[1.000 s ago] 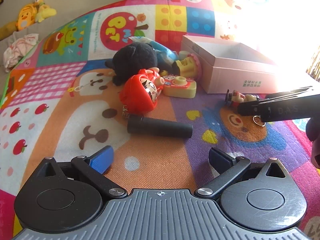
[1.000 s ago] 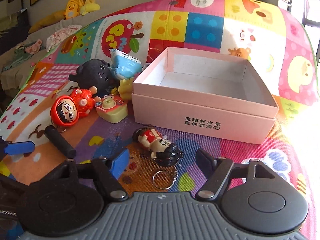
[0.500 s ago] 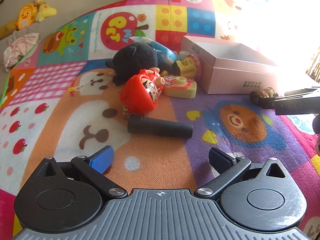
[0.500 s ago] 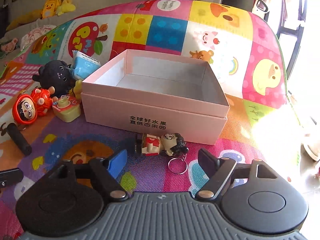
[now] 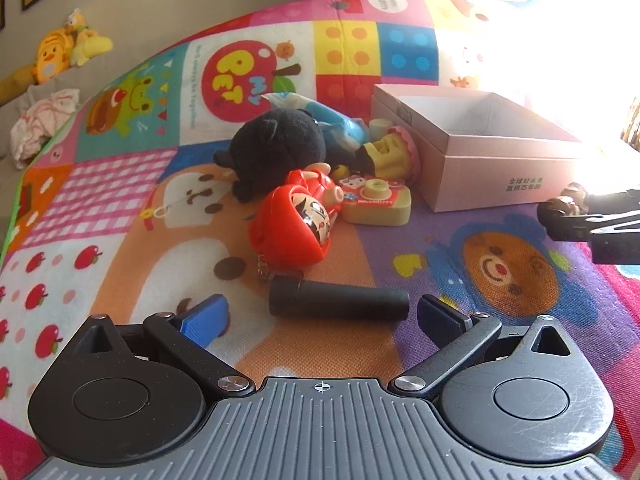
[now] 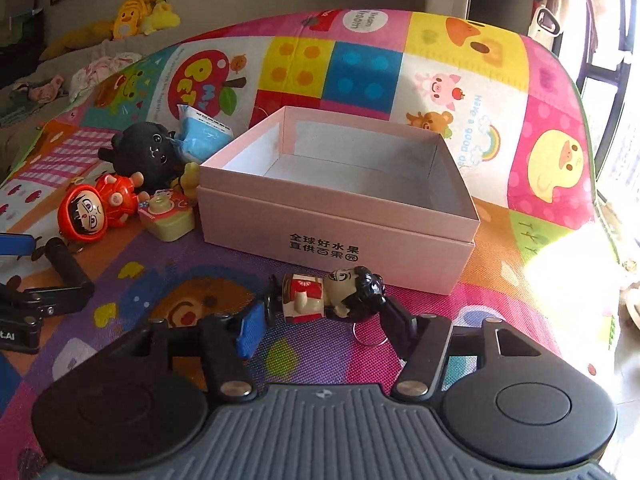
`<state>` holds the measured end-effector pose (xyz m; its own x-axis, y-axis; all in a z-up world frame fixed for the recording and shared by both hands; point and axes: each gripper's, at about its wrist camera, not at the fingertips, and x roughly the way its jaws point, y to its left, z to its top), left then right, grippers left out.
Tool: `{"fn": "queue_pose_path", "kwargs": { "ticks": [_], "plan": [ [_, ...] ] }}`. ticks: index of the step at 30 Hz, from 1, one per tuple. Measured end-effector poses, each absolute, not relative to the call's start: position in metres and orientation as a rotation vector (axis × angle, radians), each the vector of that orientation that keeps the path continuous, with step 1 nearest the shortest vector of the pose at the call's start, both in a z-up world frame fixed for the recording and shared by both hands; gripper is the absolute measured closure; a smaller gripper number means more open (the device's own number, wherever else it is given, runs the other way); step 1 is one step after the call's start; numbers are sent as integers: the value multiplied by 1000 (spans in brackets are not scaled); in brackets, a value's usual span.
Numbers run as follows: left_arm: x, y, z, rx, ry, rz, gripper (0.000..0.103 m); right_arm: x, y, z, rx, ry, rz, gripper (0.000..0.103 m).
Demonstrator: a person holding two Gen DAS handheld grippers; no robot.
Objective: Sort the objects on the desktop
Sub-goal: 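Grasp the boy-figure keychain with the right gripper while the left regrasps the cylinder, then carry the cylinder with left and the keychain with right over the pink box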
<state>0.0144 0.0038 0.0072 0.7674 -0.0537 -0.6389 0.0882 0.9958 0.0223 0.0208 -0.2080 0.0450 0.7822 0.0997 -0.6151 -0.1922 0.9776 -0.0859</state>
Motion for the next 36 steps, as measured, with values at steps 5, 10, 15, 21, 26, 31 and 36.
{"fn": "queue_pose_path", "kwargs": {
  "ticks": [5,10,15,21,26,31,36],
  "plan": [
    [20,-8,6,95,709,-97,10,-3,-223,60,-106,664,185,42],
    [13,-20,12,143,704,-97,23,-28,-233,70,-101,668,213,42],
    [-15,-34,37,96,700,-224,23,-52,-246,98,-83,617,248,42],
    [-5,-73,106,152,461,-304,23,-69,-270,162,-46,372,204,42],
    [74,-114,117,126,424,-271,23,-59,-281,165,2,343,163,42],
    [137,-154,79,154,553,-264,23,-37,-289,146,15,422,128,42],
    [156,-152,45,88,665,-317,22,-12,-292,126,54,510,99,42]
  ]
}}
